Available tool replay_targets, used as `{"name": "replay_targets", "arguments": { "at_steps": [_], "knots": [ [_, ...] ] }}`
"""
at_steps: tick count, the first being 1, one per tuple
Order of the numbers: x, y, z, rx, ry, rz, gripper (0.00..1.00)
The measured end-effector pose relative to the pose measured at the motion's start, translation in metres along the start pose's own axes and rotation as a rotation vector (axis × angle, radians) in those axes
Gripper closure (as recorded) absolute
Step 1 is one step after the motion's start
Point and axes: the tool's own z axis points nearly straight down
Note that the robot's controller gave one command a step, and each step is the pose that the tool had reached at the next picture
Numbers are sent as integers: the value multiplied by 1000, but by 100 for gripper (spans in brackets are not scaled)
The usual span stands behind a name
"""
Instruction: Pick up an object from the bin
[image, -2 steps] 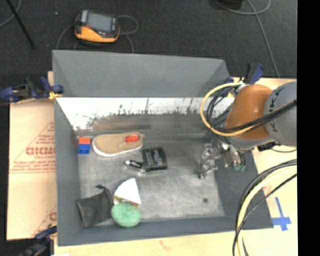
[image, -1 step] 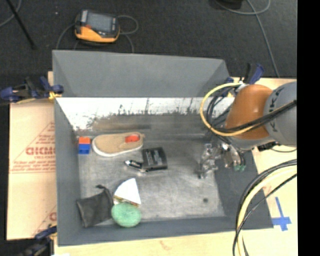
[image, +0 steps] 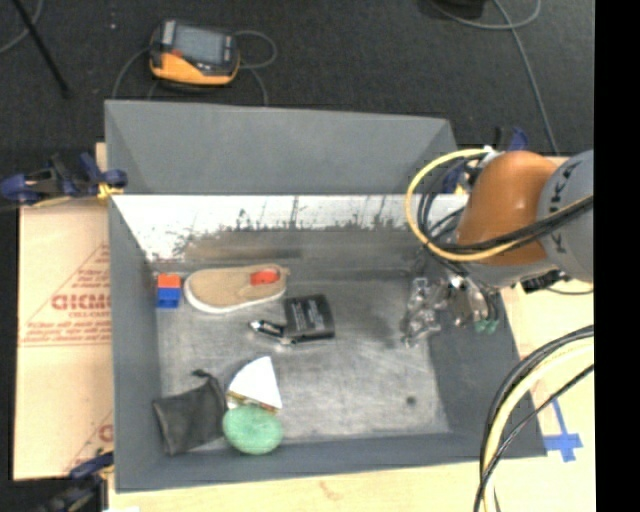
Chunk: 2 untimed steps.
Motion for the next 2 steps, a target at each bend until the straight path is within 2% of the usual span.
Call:
{"name": "replay_targets", "arguments": {
  "at_steps": [1, 2],
  "knots": [
    [3, 27, -11, 1, -5, -104, 100],
    [6, 47, -10, -3, -1, -119, 100]
  ]
}}
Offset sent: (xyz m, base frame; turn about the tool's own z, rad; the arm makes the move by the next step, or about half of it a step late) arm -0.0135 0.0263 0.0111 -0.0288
